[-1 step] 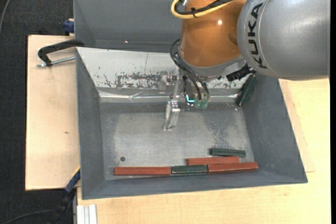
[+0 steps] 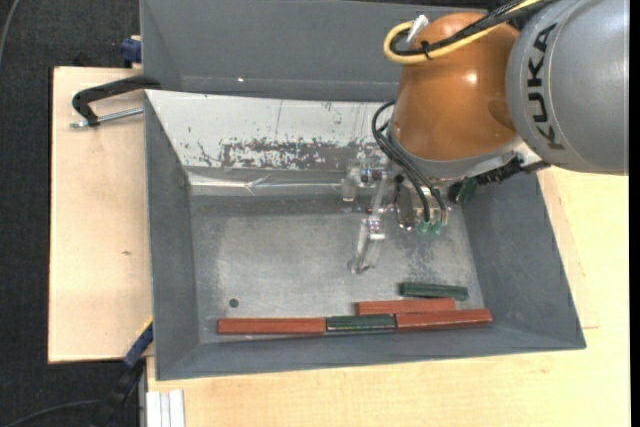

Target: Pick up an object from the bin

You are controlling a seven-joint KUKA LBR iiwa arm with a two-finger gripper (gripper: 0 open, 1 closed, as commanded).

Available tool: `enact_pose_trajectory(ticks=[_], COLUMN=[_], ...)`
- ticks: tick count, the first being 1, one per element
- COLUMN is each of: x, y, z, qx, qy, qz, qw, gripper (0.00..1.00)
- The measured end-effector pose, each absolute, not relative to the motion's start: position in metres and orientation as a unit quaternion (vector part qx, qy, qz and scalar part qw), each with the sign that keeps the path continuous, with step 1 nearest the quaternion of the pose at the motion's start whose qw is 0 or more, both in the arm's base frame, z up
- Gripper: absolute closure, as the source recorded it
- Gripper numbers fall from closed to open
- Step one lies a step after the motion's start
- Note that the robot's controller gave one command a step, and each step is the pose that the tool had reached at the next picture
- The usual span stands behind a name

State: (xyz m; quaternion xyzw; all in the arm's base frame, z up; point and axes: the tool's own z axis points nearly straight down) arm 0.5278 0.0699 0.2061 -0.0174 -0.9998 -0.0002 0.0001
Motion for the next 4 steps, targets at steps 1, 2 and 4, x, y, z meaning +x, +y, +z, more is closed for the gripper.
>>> enact_pose_trajectory(ticks=[1, 2, 4], x=[0.491, 0.523, 0.538], y=[-0.015, -0.084, -0.079], z=[0.071, 0.071, 0.257], qx=[0.051, 0.035, 0.224], qy=[-0.999, -0.999, -0.975], qz=[0.0, 0.002, 0.002], qw=[0.0, -0.004, -0.007], gripper=[0.0, 0.0, 1.0])
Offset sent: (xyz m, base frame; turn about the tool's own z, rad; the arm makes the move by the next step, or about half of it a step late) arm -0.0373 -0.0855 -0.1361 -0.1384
